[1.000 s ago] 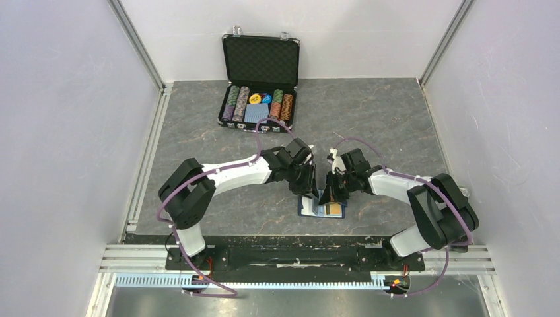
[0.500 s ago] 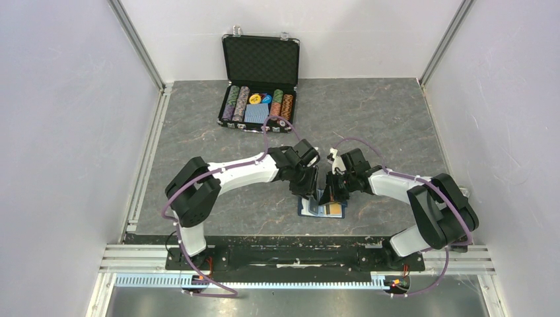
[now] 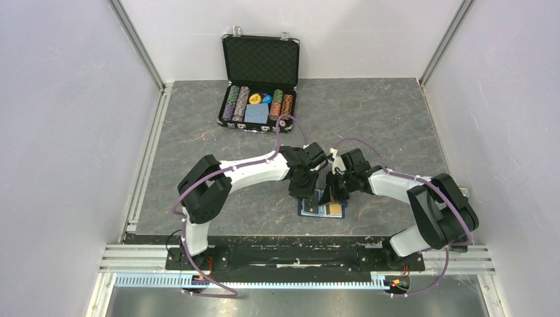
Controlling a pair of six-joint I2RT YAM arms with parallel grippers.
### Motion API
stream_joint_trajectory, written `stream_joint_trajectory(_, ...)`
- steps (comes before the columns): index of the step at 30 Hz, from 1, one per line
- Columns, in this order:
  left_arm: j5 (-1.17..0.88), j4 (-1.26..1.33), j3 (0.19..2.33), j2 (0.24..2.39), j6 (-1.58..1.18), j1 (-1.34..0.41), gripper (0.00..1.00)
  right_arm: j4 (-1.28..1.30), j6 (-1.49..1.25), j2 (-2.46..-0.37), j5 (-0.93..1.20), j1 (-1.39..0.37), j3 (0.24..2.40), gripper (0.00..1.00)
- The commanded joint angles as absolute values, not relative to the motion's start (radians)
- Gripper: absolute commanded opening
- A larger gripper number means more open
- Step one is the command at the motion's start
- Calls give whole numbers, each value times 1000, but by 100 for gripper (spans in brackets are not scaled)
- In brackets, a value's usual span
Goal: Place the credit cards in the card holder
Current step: Turn over the card holder at the center of the board.
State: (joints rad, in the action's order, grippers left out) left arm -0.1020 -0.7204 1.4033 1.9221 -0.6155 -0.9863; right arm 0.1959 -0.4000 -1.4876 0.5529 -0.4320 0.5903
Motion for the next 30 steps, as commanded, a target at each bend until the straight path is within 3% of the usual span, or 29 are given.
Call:
stream_joint_trajectory(1, -35, -800, 1469, 1942, -550, -1001, 42, 201, -386, -1502, 526, -435, 595, 0)
stream_joint_trajectory(11, -77, -798, 1496, 1982, -536, -1016, 38, 201, -387, -1500, 525, -436, 594, 0)
stream_joint_trajectory(20, -106, -758, 1484, 1969, -549, -1018, 21, 201, -387, -1498, 524, -436, 593, 0)
stream_joint_trajectory(30, -135, -621, 1412, 1879, -613, -1017, 20, 202, -387, -1491, 523, -436, 588, 0)
